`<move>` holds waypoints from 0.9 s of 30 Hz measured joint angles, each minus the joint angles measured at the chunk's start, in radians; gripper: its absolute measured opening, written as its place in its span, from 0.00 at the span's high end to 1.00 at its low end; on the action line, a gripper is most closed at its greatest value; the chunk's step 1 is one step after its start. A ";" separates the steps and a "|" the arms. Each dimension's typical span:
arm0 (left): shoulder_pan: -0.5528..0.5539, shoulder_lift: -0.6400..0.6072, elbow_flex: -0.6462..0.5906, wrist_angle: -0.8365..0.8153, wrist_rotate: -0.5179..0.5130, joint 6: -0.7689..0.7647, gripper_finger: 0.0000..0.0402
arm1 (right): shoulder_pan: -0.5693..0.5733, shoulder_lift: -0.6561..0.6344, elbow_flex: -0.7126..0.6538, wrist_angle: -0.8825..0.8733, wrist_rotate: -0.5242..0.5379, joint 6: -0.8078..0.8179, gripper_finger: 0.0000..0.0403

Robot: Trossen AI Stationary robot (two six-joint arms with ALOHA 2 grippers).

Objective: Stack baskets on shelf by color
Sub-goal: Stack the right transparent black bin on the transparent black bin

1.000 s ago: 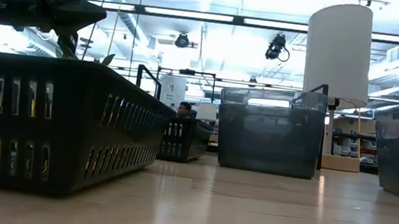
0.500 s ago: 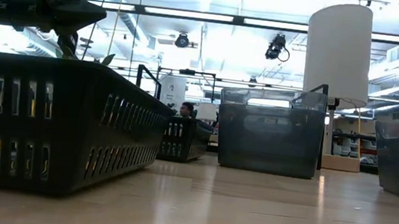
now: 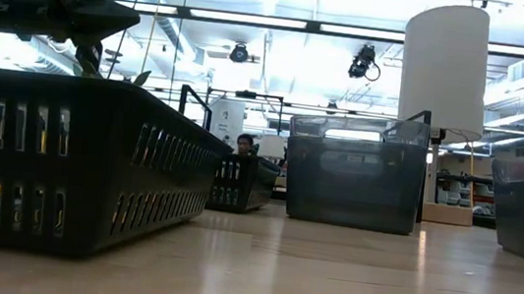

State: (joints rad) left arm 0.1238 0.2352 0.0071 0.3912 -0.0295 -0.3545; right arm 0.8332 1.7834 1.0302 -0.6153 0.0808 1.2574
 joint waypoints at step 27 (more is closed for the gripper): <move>0.000 0.000 0.000 0.000 0.000 0.000 0.91 | -0.053 -0.008 0.177 -0.411 -0.076 -0.100 0.99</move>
State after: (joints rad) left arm 0.1238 0.2352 0.0071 0.3912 -0.0296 -0.3542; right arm 0.7799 1.7752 1.2072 -1.0262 0.0044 1.1574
